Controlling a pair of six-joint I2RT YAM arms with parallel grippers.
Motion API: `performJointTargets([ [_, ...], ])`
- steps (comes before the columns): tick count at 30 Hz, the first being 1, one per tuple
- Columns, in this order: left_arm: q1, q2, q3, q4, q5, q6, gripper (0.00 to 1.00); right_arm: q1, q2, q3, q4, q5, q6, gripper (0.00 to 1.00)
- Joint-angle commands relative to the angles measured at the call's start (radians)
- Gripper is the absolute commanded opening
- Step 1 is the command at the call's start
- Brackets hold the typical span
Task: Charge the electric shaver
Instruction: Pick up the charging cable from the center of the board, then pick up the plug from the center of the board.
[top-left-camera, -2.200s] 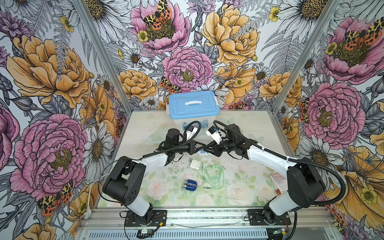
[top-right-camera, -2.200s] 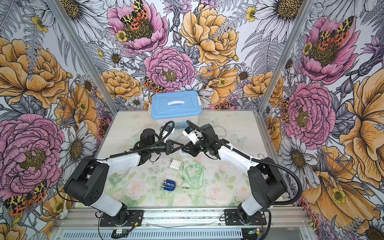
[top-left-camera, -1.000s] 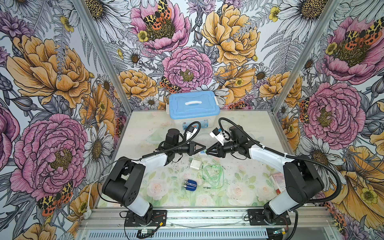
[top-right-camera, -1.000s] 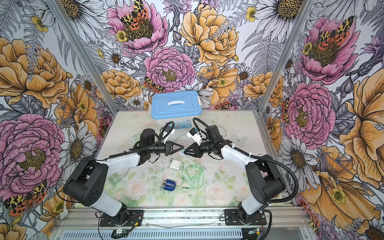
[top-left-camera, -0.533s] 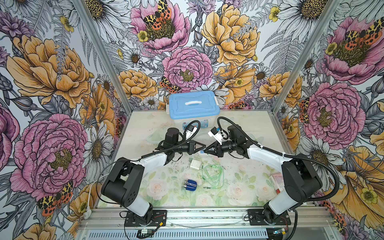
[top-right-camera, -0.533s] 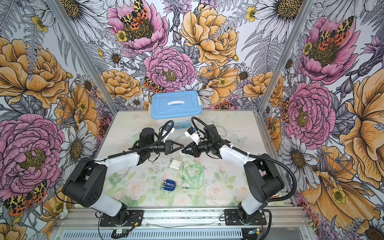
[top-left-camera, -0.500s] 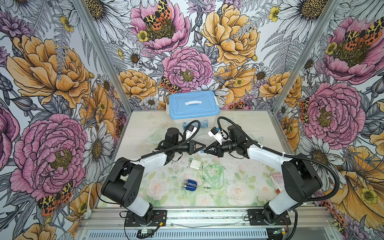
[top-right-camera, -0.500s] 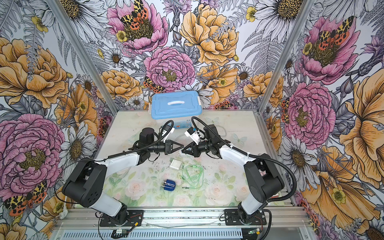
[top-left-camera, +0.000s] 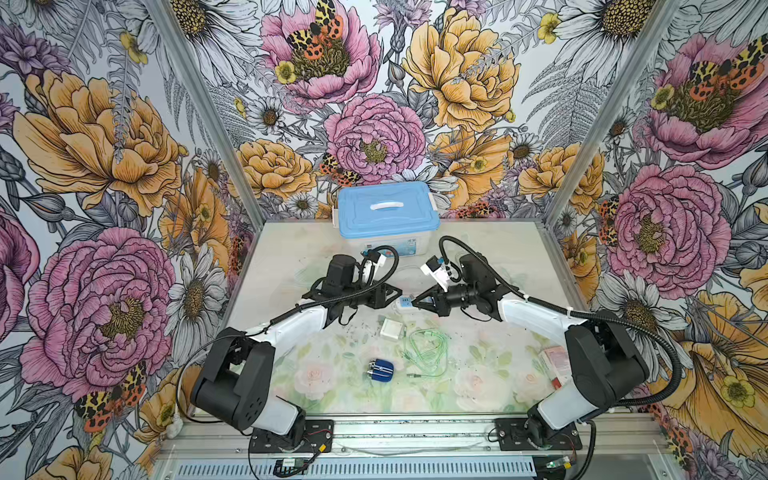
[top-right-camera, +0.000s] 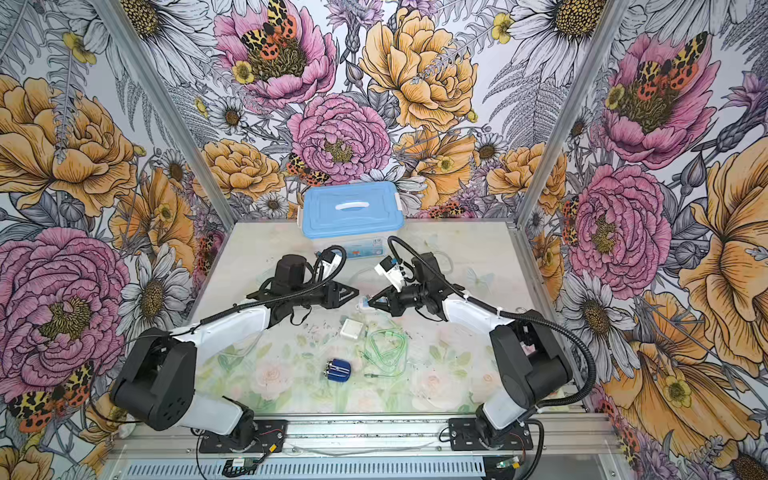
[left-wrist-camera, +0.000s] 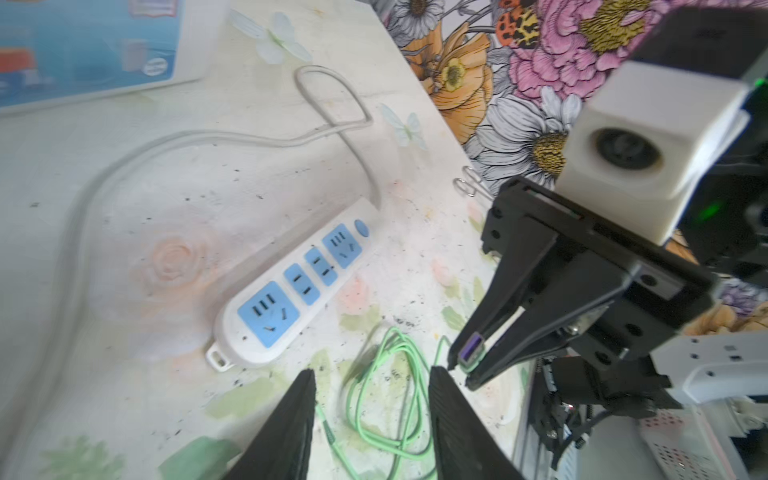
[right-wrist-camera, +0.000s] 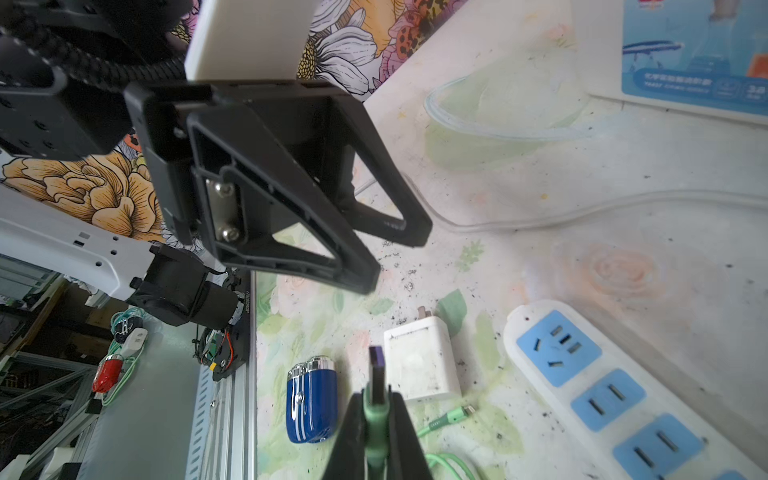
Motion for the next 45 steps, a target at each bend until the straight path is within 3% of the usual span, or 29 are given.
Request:
performJointTargets([
  [1, 0.005, -0.079, 0.055, -0.213, -0.243, 0.106, 0.53, -0.014, -0.047, -0.045, 0.019, 0.067, 0.021, 0.00],
  [2, 0.002, -0.092, 0.071, -0.260, -0.263, 0.132, 0.58, -0.016, -0.054, -0.057, 0.019, 0.091, 0.027, 0.00],
  [3, -0.007, -0.102, 0.091, -0.316, -0.290, 0.166, 0.71, -0.019, -0.060, -0.072, 0.018, 0.112, 0.029, 0.00],
  [6, -0.054, -0.097, 0.158, -0.493, -0.353, 0.298, 0.77, -0.026, -0.077, -0.104, 0.021, 0.188, 0.038, 0.00],
  [7, -0.081, -0.086, 0.171, -0.548, -0.383, 0.346, 0.98, -0.029, -0.080, -0.109, 0.022, 0.200, 0.042, 0.00],
  [8, -0.108, -0.072, 0.181, -0.592, -0.409, 0.398, 0.99, -0.030, -0.082, -0.114, 0.026, 0.211, 0.046, 0.00],
  [11, -0.201, -0.027, 0.162, -0.675, -0.483, 0.546, 0.99, -0.038, -0.094, -0.133, 0.050, 0.218, 0.054, 0.00],
  [15, -0.307, 0.001, 0.095, -0.628, -0.595, 0.685, 0.99, -0.051, -0.112, -0.155, 0.081, 0.208, 0.067, 0.00],
  [20, -0.360, 0.064, 0.119, -0.602, -0.708, 0.851, 0.99, -0.056, -0.125, -0.185, 0.119, 0.182, 0.086, 0.00],
  [29, -0.343, 0.163, 0.189, -0.562, -0.705, 1.062, 0.99, -0.072, -0.134, -0.234, 0.180, 0.161, 0.112, 0.00],
  [45, -0.330, 0.331, 0.286, -0.609, -0.602, 1.152, 0.95, -0.113, -0.119, -0.268, 0.248, 0.123, 0.135, 0.00],
])
